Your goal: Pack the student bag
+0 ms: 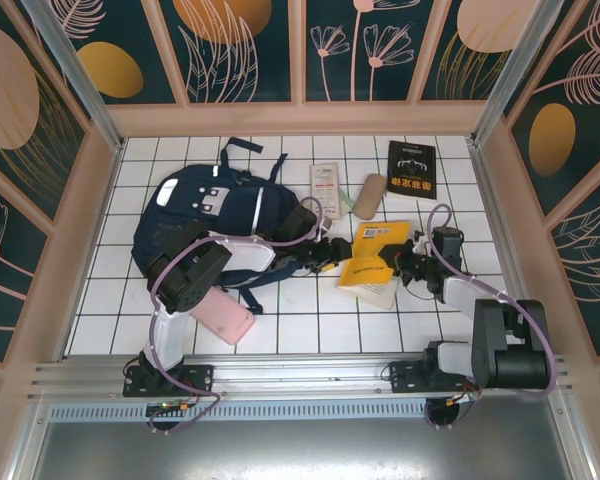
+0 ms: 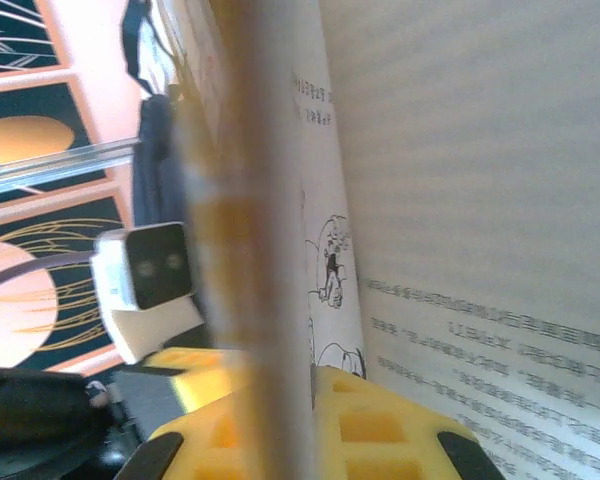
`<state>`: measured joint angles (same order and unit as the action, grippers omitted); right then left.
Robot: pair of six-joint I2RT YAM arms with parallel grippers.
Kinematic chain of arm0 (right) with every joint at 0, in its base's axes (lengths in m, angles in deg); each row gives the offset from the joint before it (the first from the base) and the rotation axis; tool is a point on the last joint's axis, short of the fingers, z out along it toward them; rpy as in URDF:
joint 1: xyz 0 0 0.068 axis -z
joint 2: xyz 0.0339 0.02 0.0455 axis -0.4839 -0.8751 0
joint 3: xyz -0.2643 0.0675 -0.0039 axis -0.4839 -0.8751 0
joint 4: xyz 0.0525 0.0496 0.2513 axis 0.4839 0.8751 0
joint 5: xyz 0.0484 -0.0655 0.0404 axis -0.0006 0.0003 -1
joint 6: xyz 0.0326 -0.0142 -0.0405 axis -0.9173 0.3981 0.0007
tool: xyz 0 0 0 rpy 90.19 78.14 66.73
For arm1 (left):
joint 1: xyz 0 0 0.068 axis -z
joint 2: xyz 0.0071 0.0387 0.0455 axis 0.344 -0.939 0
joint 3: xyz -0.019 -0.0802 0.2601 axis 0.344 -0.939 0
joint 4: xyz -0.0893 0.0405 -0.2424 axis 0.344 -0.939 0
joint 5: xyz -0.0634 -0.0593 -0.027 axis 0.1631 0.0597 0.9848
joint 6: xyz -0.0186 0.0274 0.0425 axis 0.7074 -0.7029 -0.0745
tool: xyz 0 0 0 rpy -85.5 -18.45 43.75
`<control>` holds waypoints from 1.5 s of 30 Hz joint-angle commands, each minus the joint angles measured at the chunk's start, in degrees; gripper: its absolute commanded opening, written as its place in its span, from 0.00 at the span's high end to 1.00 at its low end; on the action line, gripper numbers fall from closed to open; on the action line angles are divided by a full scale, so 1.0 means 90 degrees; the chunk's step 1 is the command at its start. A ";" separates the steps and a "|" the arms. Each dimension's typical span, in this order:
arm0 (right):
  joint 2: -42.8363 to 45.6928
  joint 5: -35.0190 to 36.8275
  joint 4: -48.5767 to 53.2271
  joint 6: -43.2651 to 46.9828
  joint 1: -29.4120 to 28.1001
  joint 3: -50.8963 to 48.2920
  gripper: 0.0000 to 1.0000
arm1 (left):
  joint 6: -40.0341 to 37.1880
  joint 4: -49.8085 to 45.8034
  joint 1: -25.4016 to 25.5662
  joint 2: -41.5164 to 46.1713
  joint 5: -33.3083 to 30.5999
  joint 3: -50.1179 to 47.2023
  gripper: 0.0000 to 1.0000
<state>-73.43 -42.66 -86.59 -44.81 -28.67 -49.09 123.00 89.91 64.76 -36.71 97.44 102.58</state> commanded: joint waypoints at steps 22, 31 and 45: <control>0.0232 -0.0379 -0.1083 -0.0540 0.0038 -0.0312 1.00 | 0.3184 0.4731 0.0020 -0.0841 0.1266 -0.0691 0.58; 0.0520 0.0284 0.0175 0.0492 0.0039 -0.0321 0.83 | 0.2713 0.4271 0.0010 -0.0681 0.1229 -0.0588 0.90; 0.2383 0.2984 0.3249 0.1708 0.0033 0.0649 0.26 | -0.0481 -0.0126 -0.0251 0.1102 0.0501 0.0538 1.00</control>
<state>-53.74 -23.08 -64.56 -33.12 -28.23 -46.00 127.52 96.78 63.54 -32.64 104.07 103.91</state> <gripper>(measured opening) 0.734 0.170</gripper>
